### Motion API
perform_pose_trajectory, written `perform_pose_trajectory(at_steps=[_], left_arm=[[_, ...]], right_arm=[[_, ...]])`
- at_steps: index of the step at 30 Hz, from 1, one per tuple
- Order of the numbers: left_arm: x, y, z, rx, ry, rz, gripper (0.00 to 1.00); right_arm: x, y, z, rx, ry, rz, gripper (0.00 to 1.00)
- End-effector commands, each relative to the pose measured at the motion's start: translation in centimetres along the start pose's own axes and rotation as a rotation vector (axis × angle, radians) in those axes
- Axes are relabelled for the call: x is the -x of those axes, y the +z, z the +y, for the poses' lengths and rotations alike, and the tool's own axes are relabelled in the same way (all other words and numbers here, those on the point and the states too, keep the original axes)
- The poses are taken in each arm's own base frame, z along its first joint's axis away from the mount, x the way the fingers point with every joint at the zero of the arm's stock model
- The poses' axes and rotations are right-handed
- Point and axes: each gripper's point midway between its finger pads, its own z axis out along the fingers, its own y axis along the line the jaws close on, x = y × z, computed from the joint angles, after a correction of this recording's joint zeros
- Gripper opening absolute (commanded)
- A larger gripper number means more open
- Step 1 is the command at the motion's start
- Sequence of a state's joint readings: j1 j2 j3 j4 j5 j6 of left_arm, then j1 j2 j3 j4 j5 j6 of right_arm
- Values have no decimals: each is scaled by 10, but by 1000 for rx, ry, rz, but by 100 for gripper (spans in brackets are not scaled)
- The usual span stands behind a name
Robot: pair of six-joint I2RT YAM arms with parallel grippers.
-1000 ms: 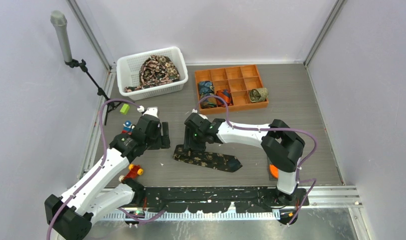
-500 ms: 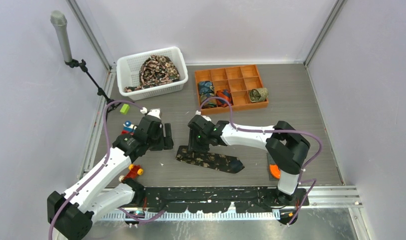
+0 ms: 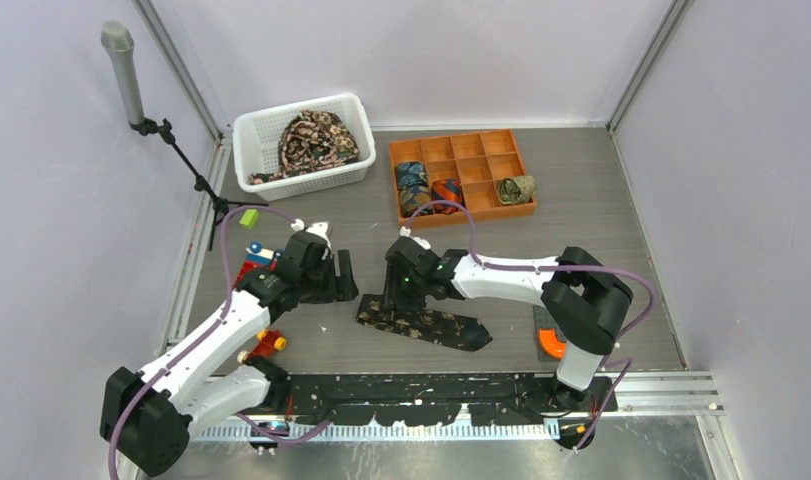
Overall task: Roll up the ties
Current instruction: Roll the tie at the center of the board.
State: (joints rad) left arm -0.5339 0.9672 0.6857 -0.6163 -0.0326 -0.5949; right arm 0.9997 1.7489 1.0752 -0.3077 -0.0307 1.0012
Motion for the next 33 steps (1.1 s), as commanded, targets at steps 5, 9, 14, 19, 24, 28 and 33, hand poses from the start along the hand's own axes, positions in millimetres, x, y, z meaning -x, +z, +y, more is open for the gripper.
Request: perform_pose_trajectory(at_steps=[5, 9, 14, 19, 24, 28, 33], left_arm=[[0, 10, -22, -126, -31, 5, 72], [-5, 13, -24, -147, -36, 20, 72], [-9, 17, -32, -199, -36, 36, 72], [-13, 23, -39, -254, -38, 55, 72], [-18, 27, -52, -338, -52, 83, 72], [-23, 32, -55, -369, -59, 106, 72], [-30, 39, -60, -415, -73, 149, 72]], right_arm=[[-8, -7, -12, -4, 6, -11, 50], [-8, -10, -16, -3, 9, -18, 50], [-10, -11, -20, -10, 13, -23, 44], [-10, -11, -23, -14, 13, -22, 40], [-13, -9, -27, -21, 14, -18, 37], [-15, -6, -31, -29, 13, -13, 33], [-18, -4, -35, -35, 15, -7, 29]])
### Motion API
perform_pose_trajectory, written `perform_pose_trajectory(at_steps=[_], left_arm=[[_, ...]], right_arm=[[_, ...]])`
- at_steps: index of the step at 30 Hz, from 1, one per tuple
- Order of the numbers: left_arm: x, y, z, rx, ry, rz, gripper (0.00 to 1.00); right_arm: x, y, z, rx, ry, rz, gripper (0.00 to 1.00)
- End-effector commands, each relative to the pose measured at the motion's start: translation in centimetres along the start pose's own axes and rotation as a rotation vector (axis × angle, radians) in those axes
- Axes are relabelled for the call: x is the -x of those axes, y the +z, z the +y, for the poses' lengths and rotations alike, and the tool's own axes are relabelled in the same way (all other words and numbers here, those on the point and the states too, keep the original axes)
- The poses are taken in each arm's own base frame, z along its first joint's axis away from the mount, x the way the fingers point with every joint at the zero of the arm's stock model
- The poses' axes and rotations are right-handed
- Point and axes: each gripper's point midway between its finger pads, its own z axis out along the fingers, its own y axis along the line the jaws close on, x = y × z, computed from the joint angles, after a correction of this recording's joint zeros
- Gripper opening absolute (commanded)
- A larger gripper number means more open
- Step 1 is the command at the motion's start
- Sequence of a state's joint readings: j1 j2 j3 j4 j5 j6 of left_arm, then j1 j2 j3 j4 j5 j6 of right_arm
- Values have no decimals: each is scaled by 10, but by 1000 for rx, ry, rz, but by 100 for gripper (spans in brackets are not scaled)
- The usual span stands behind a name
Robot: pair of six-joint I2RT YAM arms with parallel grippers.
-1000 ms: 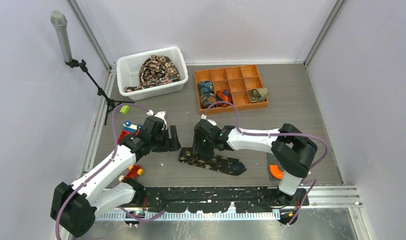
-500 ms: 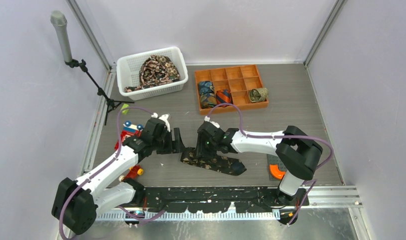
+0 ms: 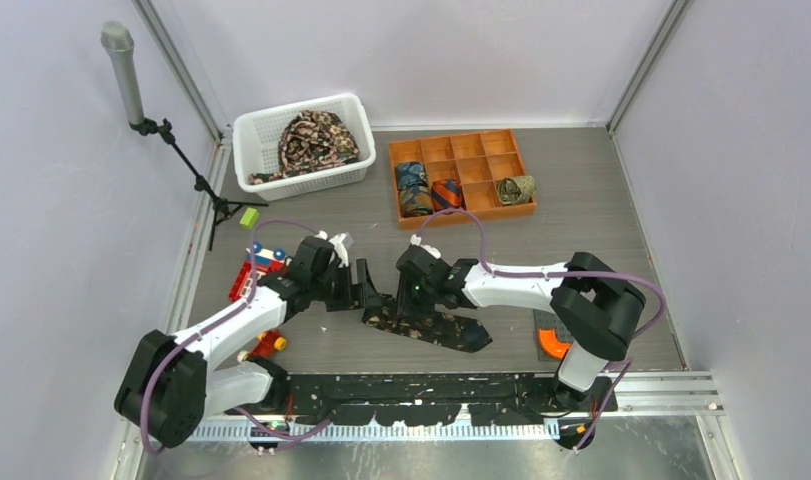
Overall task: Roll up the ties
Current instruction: Roll the tie at the center of the board.
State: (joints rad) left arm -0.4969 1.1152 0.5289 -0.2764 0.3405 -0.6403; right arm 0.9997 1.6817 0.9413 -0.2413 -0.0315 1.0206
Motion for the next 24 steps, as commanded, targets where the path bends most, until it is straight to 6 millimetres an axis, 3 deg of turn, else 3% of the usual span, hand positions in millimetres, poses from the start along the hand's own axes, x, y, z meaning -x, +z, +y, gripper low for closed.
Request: perform_pose_trajectory(at_steps=[1, 12, 15, 21, 24], left_arm=[[3, 8, -15, -105, -3, 10, 71], [-9, 27, -16, -168, -16, 79, 63], [-10, 32, -18, -194, -21, 91, 57], [-11, 37, -17, -200, -30, 103, 33], [-10, 35, -14, -176, -30, 95, 27]], right_arm=[[-3, 0, -13, -37, -5, -8, 29], [-3, 1, -16, -42, -5, -3, 28], [-3, 2, -17, -43, -5, -1, 27], [0, 1, -15, -38, -7, 0, 27], [3, -1, -8, -20, -19, -3, 28]])
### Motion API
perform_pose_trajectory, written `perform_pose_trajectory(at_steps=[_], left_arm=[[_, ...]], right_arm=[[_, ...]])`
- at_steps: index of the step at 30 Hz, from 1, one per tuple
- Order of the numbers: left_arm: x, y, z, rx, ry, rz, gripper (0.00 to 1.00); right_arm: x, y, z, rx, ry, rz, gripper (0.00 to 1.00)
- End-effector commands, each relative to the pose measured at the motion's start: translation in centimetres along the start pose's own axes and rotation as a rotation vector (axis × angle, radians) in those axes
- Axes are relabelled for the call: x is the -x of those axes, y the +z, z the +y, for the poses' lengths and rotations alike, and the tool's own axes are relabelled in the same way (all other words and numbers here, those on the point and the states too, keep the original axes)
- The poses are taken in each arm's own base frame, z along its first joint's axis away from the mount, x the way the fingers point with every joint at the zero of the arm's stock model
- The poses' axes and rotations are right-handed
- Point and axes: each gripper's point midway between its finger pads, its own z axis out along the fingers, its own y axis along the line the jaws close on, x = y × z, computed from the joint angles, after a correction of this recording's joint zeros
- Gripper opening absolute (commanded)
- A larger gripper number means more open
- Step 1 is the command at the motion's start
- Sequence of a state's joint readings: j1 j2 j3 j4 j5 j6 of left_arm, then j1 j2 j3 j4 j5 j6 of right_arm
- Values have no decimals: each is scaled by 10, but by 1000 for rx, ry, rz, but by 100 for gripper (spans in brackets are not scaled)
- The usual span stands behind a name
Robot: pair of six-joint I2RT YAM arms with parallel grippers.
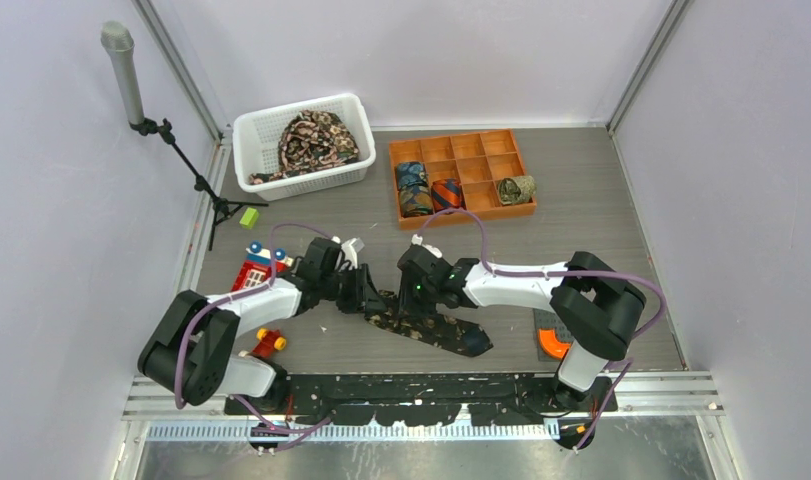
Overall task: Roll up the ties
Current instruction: Roll the tie at the center of the board.
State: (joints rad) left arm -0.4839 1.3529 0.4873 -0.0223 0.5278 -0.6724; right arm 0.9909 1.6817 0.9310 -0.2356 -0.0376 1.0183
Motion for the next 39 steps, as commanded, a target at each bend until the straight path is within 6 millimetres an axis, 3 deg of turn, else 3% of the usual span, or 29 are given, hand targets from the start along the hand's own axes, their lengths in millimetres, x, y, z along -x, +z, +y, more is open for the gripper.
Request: perform_pose_trajectory(at_steps=[1, 8, 14, 22, 34, 39], left_arm=[[6, -3, -8, -26, 26, -24, 27], [10, -20, 4, 114, 31, -46, 27], [15, -38, 15, 240, 28, -71, 26], [26, -65, 31, 401, 55, -134, 26], [39, -80, 37, 505, 70, -161, 25], [40, -82, 36, 515, 67, -157, 24]], right_arm=[[4, -4, -1, -11, -30, -9, 29], [20, -18, 28, 42, -82, -31, 43], [35, -23, 53, 76, -120, -47, 45], [41, -13, 68, 88, -127, -34, 36], [32, 17, 85, 155, -89, 36, 23], [28, 29, 100, 225, -69, 72, 19]])
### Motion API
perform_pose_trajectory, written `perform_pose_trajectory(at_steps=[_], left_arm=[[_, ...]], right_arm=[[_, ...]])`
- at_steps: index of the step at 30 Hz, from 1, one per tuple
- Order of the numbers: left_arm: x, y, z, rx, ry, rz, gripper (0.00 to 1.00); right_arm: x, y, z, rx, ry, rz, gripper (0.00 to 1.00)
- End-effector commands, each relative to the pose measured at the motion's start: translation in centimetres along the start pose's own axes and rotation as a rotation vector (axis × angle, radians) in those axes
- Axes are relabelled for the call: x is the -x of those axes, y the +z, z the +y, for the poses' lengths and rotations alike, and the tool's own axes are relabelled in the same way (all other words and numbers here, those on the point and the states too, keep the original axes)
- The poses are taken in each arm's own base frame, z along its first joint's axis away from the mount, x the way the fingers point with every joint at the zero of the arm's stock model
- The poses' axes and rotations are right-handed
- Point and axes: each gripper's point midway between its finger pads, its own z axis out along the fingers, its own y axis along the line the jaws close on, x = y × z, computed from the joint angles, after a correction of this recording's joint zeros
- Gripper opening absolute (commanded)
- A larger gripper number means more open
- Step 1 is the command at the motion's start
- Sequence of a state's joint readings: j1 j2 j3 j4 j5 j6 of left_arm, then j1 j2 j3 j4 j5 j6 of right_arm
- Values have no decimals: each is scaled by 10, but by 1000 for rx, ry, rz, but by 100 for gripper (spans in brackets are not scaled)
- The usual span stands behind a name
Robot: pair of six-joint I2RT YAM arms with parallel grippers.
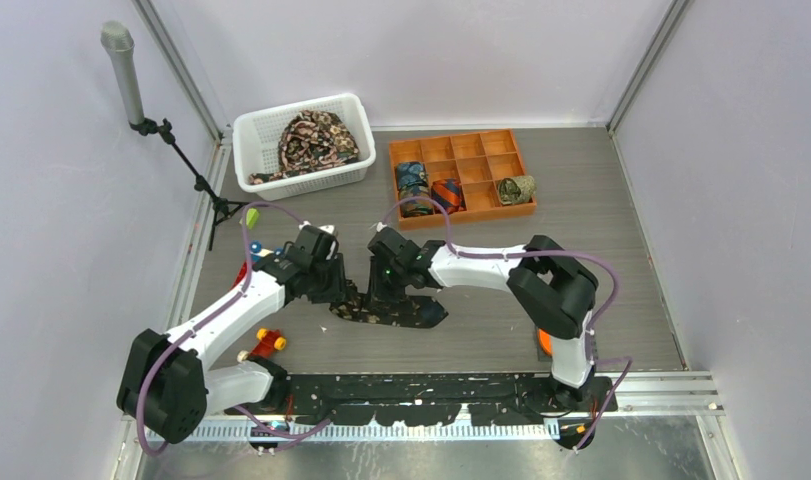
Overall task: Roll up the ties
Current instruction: Roll the tie at the center of the board.
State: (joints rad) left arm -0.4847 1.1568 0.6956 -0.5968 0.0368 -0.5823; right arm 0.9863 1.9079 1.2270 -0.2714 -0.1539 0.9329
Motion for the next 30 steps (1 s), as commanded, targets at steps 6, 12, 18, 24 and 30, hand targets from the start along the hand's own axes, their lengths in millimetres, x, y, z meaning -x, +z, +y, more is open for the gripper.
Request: perform_pose_trajectory(at_steps=[6, 12, 18, 24, 30], left_arm=[[18, -10, 2, 48, 26, -42, 22], [20, -11, 0, 58, 31, -40, 22], [21, -10, 3, 114, 59, -37, 21], [22, -7, 15, 226, 101, -40, 21], [23, -4, 20, 313, 138, -47, 20]], right_arm=[[16, 15, 49, 166, 13, 9, 19], [20, 26, 63, 205, 24, 30, 18], [21, 26, 66, 218, 20, 35, 18], [20, 13, 45, 169, 21, 28, 18], [25, -8, 20, 125, 33, -8, 18]])
